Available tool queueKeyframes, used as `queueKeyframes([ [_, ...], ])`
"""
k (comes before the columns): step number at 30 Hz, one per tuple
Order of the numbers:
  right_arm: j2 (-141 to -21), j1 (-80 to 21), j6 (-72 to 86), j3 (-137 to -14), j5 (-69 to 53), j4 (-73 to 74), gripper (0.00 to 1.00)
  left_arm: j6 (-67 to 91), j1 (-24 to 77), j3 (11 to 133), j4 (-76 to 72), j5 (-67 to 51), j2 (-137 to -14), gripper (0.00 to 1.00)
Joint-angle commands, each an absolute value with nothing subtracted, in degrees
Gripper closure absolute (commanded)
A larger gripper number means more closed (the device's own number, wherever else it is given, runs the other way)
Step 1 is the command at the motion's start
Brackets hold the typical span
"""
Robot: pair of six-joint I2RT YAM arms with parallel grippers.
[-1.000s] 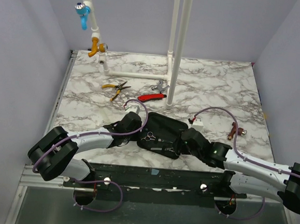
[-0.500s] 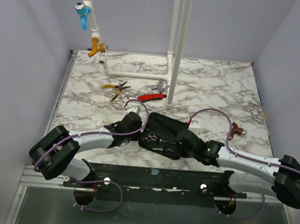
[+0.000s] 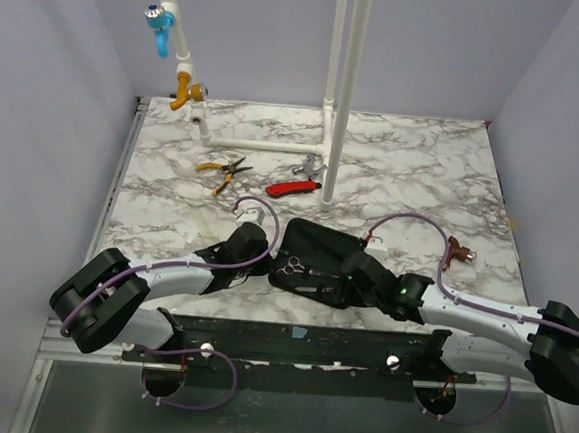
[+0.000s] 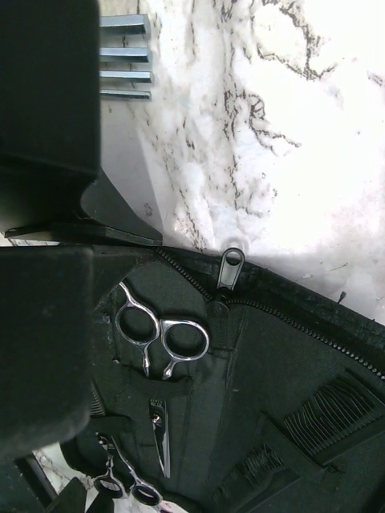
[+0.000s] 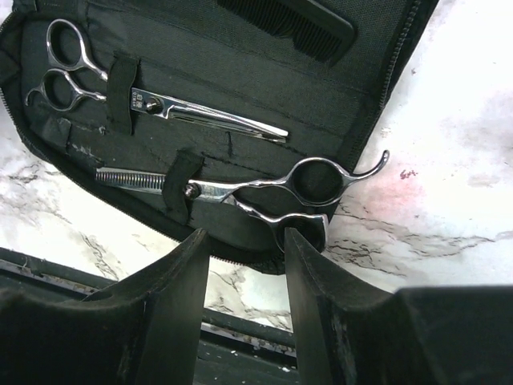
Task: Sort the hair-cutting tools
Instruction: Adjust the hairdressing tool bag at the center of the board.
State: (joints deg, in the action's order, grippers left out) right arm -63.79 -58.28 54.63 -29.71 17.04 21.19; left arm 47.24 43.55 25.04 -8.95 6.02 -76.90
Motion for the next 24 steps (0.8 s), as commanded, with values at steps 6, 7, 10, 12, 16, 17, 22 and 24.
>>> queueKeyframes([
  [6, -66.0, -58.6, 58.0, -26.6, 12.9, 16.4, 0.57, 51.1, 44.5, 20.0, -6.4, 4.7, -74.6, 1.0],
  [7, -66.1, -58.5, 58.1, -26.4, 12.9, 16.0, 0.57, 51.5, 44.6, 19.9, -6.6, 4.8, -74.7, 1.0],
  [10, -67.0, -58.6, 58.7, -26.1, 12.4, 14.8, 0.59, 52.5, 45.2, 19.2, -7.5, 5.0, -74.8, 1.0],
  [12, -67.6, -58.5, 59.5, -25.6, 12.2, 13.5, 0.61, 53.0, 45.6, 19.0, -8.0, 5.0, -74.8, 1.0],
  [16, -68.0, -58.5, 60.2, -25.3, 12.2, 10.9, 0.68, 53.9, 46.4, 18.6, -8.8, 5.3, -74.9, 1.0],
  [17, -68.3, -58.5, 60.2, -25.4, 12.3, 10.8, 0.7, 54.0, 46.6, 18.5, -8.9, 5.4, -74.9, 1.0],
  [22, -69.3, -58.5, 60.8, -25.4, 12.7, 9.3, 0.78, 54.4, 47.6, 18.3, -9.2, 5.8, -75.1, 1.0],
  [24, -69.9, -58.5, 61.1, -25.1, 12.5, 8.4, 0.82, 54.6, 48.0, 18.2, -9.2, 6.1, -75.0, 1.0],
])
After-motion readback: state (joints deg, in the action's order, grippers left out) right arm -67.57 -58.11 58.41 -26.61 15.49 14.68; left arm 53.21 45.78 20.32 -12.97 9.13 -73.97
